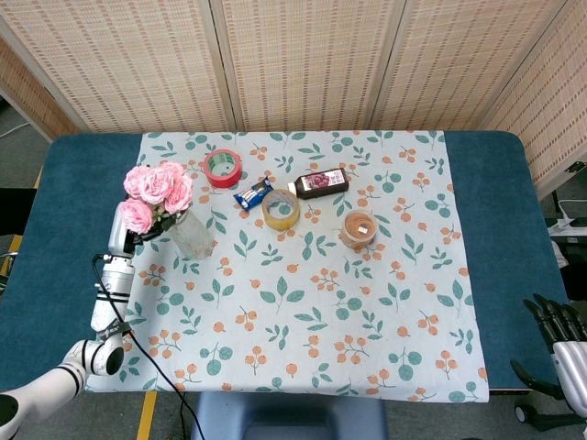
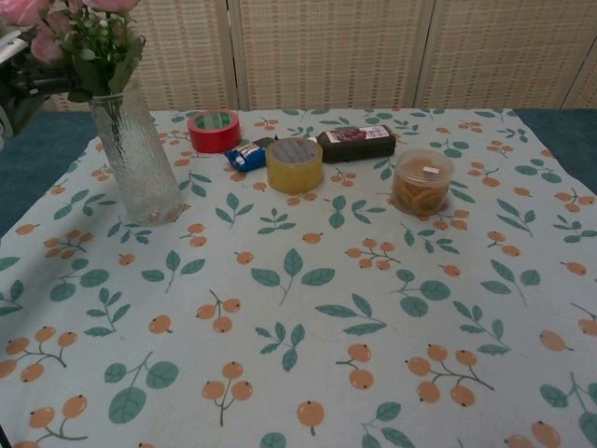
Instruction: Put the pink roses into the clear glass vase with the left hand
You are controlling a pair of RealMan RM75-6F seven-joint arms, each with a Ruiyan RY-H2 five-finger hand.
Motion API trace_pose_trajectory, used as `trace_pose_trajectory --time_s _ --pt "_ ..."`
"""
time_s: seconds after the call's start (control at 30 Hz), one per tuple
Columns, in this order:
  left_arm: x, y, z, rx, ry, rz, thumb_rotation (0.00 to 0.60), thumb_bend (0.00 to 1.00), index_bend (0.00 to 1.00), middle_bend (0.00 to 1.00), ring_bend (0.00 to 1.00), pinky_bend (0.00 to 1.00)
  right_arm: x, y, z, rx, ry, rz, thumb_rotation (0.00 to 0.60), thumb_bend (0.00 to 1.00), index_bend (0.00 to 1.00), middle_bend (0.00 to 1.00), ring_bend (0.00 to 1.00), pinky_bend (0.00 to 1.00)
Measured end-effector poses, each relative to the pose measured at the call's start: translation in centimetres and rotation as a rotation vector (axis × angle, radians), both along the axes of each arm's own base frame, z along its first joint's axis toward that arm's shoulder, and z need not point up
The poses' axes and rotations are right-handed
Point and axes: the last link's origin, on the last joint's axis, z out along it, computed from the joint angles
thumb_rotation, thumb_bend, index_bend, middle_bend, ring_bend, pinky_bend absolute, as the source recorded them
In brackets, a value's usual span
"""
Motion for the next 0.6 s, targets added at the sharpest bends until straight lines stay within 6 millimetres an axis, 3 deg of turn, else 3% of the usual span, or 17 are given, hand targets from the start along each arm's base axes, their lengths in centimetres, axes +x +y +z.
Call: trace_pose_trajectory --time_s 0.37,0.6 --pt "-1.1 -2.0 1.8 -0.016 0.127 -0.01 0.6 0.4 0.0 0.0 0.0 0.01 0.1 0.2 0.1 0.004 -0.004 0.006 0.499 0.2 0.0 0.0 0.0 0.0" --pt "-4.4 -4.1 3.8 -0.021 0.275 0.029 0.6 0.39 0.0 0.0 0.0 0.01 0.3 0.3 0.2 0.003 -0.01 0.011 0.498 0.2 0.0 0.0 0.0 0.0"
